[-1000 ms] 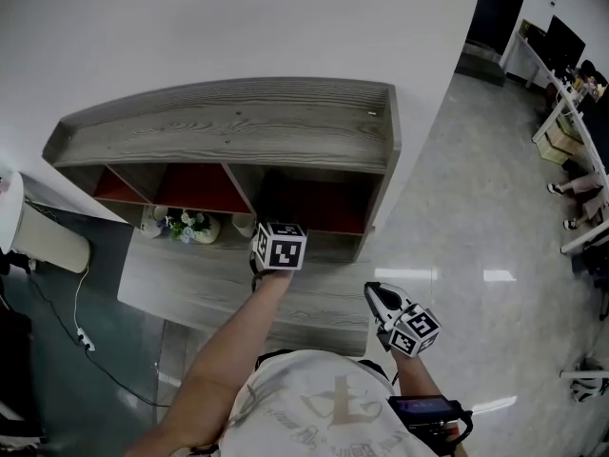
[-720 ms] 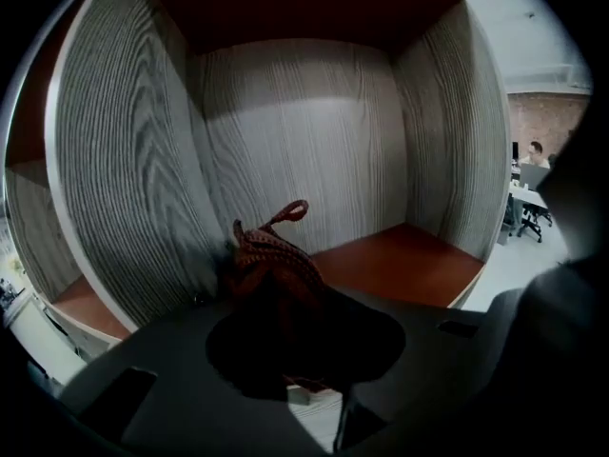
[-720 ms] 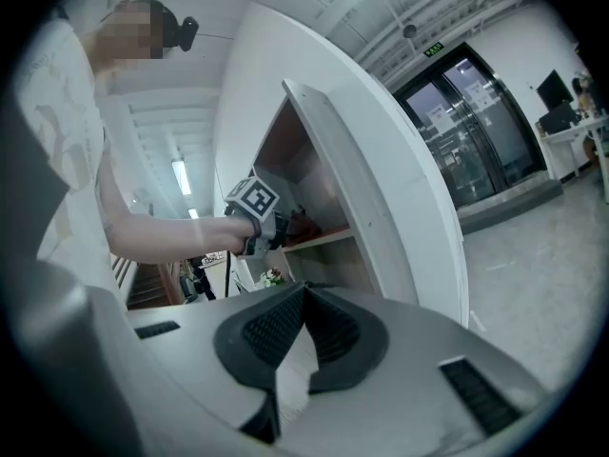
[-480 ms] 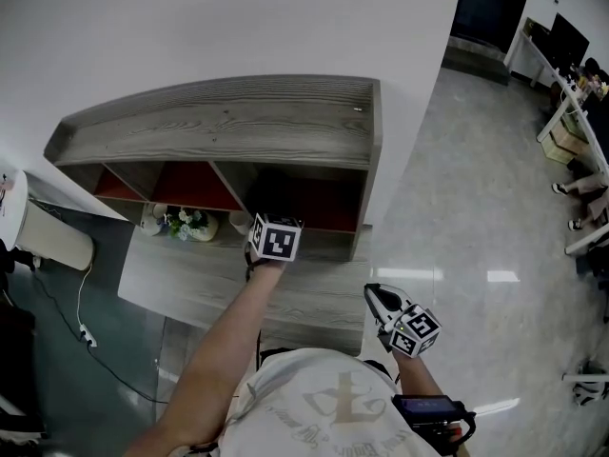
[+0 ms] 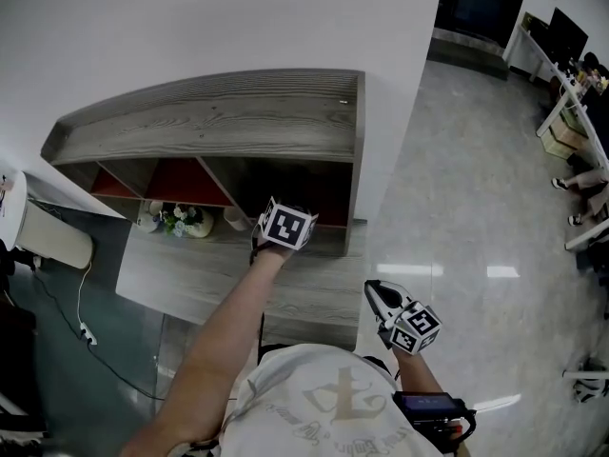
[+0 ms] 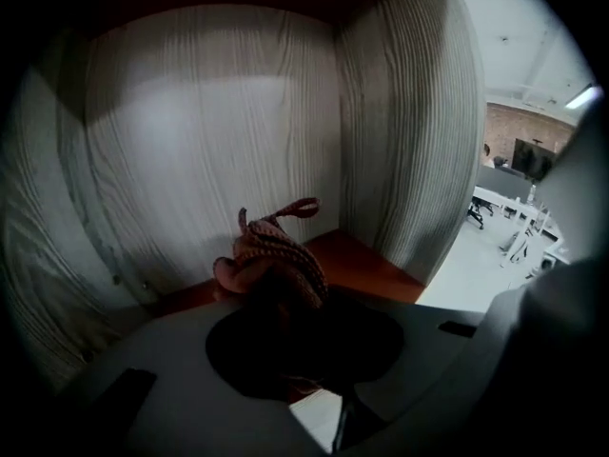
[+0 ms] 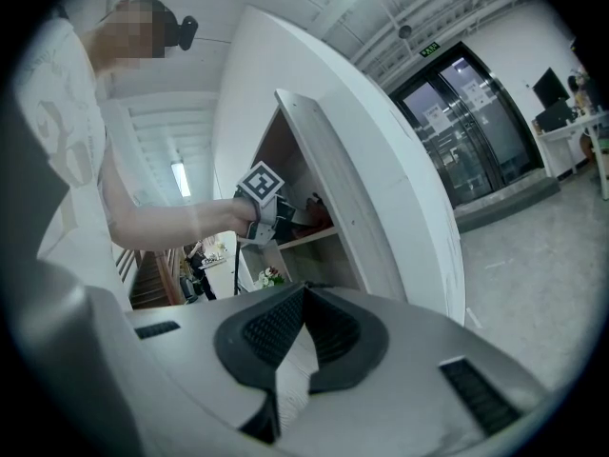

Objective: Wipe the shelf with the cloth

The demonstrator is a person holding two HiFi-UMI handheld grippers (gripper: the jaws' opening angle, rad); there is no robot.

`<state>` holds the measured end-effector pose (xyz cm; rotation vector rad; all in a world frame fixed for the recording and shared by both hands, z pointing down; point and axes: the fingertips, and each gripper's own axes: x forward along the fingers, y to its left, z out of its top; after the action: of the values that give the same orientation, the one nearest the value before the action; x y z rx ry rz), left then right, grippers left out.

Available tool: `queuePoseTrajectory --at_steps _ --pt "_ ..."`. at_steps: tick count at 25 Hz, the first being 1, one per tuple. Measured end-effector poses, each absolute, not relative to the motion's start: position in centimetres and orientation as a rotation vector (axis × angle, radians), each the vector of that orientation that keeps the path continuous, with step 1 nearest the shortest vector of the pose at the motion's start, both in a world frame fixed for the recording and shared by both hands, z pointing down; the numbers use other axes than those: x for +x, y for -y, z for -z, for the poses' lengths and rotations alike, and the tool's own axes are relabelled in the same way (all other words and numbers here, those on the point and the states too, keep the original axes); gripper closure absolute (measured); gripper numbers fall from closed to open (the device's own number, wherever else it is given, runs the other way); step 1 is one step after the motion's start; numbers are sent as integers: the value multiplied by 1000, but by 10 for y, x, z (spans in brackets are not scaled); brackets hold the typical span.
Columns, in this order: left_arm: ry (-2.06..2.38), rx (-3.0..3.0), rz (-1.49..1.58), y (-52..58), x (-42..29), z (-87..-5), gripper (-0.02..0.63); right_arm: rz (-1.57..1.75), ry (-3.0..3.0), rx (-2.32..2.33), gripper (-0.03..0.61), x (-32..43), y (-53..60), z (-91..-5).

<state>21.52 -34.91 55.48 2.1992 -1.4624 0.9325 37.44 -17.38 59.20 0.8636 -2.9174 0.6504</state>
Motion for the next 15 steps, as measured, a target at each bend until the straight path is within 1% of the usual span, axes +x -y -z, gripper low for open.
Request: queuePoseTrajectory --at_steps 15 --pt "1099 2417 -1003 338 285 -554 517 -666 2925 859 574 383 170 -597"
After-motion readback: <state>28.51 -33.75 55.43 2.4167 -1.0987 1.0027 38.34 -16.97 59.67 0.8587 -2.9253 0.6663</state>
